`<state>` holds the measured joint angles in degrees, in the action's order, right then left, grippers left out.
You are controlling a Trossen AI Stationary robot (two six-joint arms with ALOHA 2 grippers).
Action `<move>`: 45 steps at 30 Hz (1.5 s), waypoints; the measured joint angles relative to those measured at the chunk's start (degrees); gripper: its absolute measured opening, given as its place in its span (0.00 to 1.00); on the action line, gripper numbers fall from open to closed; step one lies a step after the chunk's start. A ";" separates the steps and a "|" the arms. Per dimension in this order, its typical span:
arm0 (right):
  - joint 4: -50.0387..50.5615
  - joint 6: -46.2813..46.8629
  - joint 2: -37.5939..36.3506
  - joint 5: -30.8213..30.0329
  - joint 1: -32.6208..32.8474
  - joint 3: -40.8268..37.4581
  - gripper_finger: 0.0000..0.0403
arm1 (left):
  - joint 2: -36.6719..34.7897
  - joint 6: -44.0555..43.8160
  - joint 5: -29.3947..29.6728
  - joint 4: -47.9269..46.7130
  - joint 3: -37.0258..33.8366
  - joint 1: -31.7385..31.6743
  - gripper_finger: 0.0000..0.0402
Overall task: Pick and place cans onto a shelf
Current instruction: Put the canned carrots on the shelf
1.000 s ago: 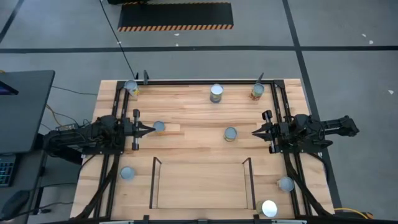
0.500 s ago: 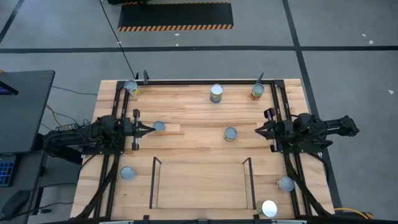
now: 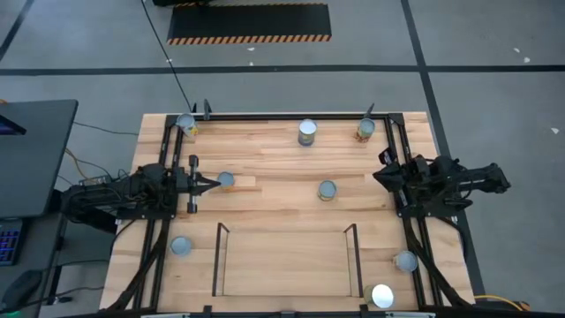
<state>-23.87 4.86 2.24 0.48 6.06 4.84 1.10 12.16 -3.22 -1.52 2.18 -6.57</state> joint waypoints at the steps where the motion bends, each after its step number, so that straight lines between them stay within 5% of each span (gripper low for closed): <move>1: 3.18 0.00 0.92 -0.44 0.45 1.68 0.07 | 0.00 -0.02 0.00 0.00 0.02 0.00 0.03; 8: 20.50 -0.35 13.79 0.52 6.67 16.03 0.09 | 0.02 0.00 0.00 0.00 0.02 0.01 0.03; 16: 38.92 1.26 32.69 -2.64 21.02 34.79 0.24 | 0.01 0.00 0.00 0.00 0.01 0.01 0.03; 23: 61.07 15.73 50.28 -10.08 35.50 53.99 0.43 | 0.02 -0.02 0.00 0.00 0.00 0.00 0.03; 28: 72.31 27.68 61.20 -9.23 42.08 65.05 0.57 | 0.00 0.00 0.00 0.00 0.02 0.02 0.03; 37: 75.45 46.20 73.45 5.86 44.50 69.07 0.81 | 0.00 0.00 0.00 0.00 0.01 0.00 0.03; 45: 75.53 53.93 84.65 11.49 49.98 69.07 0.79 | 0.00 0.00 0.00 0.00 0.00 0.02 0.03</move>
<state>51.65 58.79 86.90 11.97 56.04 73.91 1.10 12.16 -3.22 -1.52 2.18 -6.55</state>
